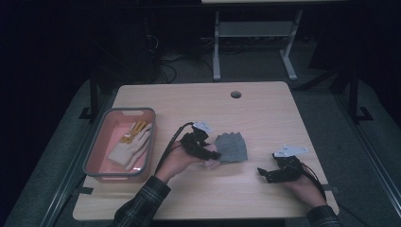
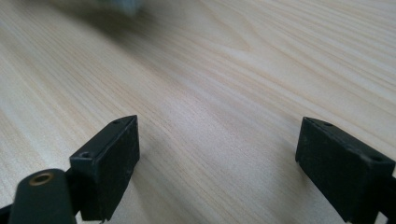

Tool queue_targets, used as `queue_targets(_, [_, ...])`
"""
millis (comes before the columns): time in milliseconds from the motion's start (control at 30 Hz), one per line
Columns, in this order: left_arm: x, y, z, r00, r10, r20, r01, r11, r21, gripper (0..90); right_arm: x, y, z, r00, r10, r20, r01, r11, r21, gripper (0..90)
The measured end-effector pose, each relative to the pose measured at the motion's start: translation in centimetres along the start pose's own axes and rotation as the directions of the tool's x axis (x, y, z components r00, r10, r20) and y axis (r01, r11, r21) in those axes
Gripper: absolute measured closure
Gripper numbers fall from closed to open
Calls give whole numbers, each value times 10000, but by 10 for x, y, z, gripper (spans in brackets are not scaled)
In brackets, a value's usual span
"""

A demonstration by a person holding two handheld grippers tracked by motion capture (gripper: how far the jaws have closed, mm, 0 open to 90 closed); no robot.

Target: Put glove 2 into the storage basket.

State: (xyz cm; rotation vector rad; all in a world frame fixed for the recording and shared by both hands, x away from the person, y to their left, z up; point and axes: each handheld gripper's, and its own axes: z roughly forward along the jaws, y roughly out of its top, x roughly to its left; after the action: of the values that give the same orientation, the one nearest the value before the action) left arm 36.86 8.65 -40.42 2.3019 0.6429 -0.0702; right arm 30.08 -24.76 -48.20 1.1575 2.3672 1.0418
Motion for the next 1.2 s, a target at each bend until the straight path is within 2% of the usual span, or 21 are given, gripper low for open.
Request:
queue_targets(167, [10,-4,-33,9978,-460,-488,435,9978,-508,564,0,0,0,10000,8,-3,-8,10000,6,133])
queue_targets(333, [24,-16,-71,9892,-986,-1083,880,9912,-985,562,0,0,0,10000,-50,2,50,10000,15,133])
queue_targets(500, [38,-35,-108,9732,-1589,-1661,1339,9792,-1522,561,0,0,0,10000,19,-12,-19,10000,2,133])
queue_targets(600, [46,-49,-128,9593,-1957,-2038,1614,9716,-1733,561,0,0,0,10000,-19,-4,19,10000,-4,133])
queue_targets(700, [54,-63,-149,9379,-2378,-2527,1904,9615,-1981,561,0,0,0,10000,-20,-3,20,10000,2,133])
queue_targets(733, [57,-69,-155,9285,-2555,-2696,2022,9566,-2099,560,0,0,0,10000,-18,-3,18,10000,3,133])
queue_targets(767, [60,-74,-162,9187,-2660,-2918,2097,9549,-2101,560,0,0,0,10000,-23,-2,23,10000,1,133])
queue_targets(867, [69,-92,-179,8882,-3143,-3350,2464,9415,-2301,560,0,0,0,10000,-9,-7,9,10000,-5,133])
queue_targets(1033, [82,-119,-197,8326,-3873,-3960,3108,9184,-2448,559,0,0,0,10000,-21,-1,21,10000,-3,133])
queue_targets(1067, [85,-124,-198,8267,-3937,-4020,3217,9169,-2362,558,0,0,0,10000,-23,0,23,10000,-2,133])
queue_targets(1100, [88,-128,-197,8196,-4064,-4039,3348,9117,-2380,557,0,0,0,10000,-22,0,22,10000,-3,133])
queue_targets(1200, [96,-139,-195,8046,-4374,-4017,3705,8983,-2360,554,0,0,0,10000,-20,1,20,10000,-3,133])
